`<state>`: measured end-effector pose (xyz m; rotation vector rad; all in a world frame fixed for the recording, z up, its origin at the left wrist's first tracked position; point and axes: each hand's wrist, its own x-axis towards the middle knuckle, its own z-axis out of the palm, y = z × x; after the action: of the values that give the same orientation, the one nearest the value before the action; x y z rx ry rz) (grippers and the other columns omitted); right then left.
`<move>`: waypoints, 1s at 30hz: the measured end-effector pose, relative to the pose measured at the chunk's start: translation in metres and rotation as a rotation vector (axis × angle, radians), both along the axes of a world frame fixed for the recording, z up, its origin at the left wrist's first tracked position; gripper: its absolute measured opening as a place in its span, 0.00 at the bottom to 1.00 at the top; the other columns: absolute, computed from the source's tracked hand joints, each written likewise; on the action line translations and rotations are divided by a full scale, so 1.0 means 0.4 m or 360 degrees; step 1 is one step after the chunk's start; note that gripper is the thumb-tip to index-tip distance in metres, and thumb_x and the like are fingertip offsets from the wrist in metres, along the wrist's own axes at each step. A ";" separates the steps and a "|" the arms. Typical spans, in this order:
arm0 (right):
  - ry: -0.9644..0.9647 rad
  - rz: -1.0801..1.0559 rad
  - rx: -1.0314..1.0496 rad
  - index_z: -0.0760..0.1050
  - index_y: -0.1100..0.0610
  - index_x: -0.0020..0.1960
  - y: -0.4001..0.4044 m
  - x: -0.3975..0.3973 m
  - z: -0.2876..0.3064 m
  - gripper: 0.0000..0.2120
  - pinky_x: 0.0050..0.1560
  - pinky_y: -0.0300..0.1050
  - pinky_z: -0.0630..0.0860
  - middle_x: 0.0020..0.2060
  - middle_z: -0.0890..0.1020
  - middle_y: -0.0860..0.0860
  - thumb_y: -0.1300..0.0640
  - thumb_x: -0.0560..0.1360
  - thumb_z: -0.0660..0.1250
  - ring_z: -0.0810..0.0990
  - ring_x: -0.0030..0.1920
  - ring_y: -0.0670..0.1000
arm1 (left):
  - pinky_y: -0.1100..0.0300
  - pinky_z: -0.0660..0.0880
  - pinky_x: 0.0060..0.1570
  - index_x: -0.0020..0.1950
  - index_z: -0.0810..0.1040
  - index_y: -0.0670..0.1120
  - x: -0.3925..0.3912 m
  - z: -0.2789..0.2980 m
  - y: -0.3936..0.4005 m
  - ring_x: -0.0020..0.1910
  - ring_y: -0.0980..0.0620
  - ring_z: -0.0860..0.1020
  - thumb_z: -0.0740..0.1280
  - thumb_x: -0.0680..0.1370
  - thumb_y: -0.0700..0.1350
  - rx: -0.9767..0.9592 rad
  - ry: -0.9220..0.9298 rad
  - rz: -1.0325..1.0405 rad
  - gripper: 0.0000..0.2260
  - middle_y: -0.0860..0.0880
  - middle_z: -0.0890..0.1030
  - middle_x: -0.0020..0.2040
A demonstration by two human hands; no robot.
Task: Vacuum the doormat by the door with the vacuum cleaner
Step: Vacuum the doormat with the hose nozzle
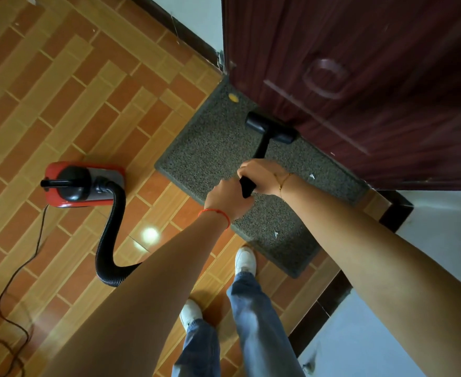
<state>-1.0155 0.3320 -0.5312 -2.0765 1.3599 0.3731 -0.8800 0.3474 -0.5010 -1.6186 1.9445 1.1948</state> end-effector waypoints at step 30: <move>0.0061 -0.0017 -0.0011 0.75 0.58 0.55 0.092 0.528 0.016 0.09 0.40 0.47 0.74 0.51 0.80 0.54 0.65 0.76 0.61 0.81 0.51 0.56 | 0.59 0.69 0.30 0.49 0.73 0.44 0.511 0.069 0.076 0.35 0.47 0.75 0.64 0.75 0.50 -0.0040 -0.0208 -0.0153 0.10 0.48 0.74 0.38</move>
<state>-0.8044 0.3687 -0.5249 -2.0772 1.3957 0.4061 -0.6756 0.3778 -0.4735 -1.5552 1.9388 1.0058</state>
